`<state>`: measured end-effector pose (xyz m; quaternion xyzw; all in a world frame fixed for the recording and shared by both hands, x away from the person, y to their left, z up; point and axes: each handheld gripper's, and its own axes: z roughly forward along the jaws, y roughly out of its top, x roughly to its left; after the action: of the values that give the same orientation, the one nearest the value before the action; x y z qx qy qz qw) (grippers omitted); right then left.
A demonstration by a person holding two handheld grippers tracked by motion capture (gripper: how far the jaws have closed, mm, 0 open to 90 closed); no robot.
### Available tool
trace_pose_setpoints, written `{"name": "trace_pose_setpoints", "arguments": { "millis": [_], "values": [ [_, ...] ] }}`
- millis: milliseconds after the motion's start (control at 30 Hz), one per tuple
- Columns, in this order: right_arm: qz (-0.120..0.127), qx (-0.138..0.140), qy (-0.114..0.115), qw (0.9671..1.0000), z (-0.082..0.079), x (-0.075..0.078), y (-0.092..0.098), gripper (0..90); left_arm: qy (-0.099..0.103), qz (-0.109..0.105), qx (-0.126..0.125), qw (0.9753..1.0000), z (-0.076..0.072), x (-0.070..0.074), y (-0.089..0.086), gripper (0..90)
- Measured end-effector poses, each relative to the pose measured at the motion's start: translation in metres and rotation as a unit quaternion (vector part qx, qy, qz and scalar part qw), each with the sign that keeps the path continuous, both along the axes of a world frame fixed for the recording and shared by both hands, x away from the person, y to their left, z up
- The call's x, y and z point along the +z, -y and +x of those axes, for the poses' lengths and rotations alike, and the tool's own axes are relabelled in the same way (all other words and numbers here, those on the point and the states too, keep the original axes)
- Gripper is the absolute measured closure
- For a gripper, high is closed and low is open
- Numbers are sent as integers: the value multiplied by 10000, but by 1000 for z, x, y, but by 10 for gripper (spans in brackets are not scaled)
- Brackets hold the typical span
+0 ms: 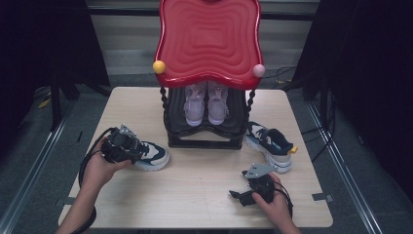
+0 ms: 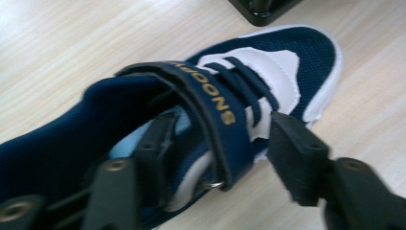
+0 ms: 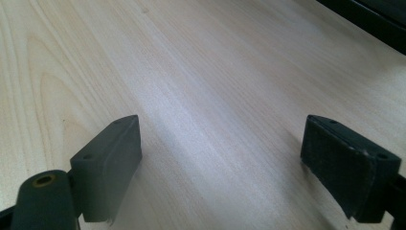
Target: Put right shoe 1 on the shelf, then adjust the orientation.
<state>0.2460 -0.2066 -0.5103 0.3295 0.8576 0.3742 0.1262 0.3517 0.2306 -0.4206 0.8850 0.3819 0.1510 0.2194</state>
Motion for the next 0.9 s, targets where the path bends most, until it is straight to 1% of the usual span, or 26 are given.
{"name": "trace_pose_setpoints", "arguments": {
  "millis": [67,100,200,233,267,300,433,467,533,567,600,700,833,867,900],
  "values": [
    [0,-1,0,10000,0,0,0,136,-82,-53,31,9999,0,1,-1,570],
    [-1,-1,0,10000,0,0,0,136,-105,-17,19,9999,0,1,0,577],
    [0,-1,0,10000,0,0,0,136,-123,8,35,9999,-1,2,0,589],
    [-1,-1,-1,10000,0,0,0,136,-130,-39,85,9999,-2,1,1,595],
    [-1,0,-1,10000,0,0,0,136,-113,17,60,9999,-2,2,0,601],
    [-1,-1,1,10000,0,0,0,136,-155,-29,66,9999,-3,2,1,617],
    [0,0,0,10000,0,0,0,136,-202,24,30,9998,-5,4,3,664],
    [0,-1,-1,10000,0,0,0,136,-213,-30,61,9998,-6,4,3,669],
    [0,2,0,10000,0,0,0,136,-247,-32,74,9997,-8,5,3,677],
    [0,1,-1,10000,0,0,0,136,-243,-92,115,9996,-9,4,3,681],
    [0,1,0,10000,0,0,0,136,-240,-56,91,9997,-9,5,3,686],
    [-7,-2,-2,10000,0,0,0,135,-275,-73,127,9995,-11,5,1,696],
    [-6,-2,-2,10000,0,0,0,135,-197,-167,332,9991,-11,8,-4,704],
    [-1,-1,-4,10000,0,0,0,136,-192,-213,418,9987,-10,8,-5,705],
    [-4,-1,-2,10000,0,0,0,135,-137,-229,505,9984,-9,9,-6,705]
  ]
}}
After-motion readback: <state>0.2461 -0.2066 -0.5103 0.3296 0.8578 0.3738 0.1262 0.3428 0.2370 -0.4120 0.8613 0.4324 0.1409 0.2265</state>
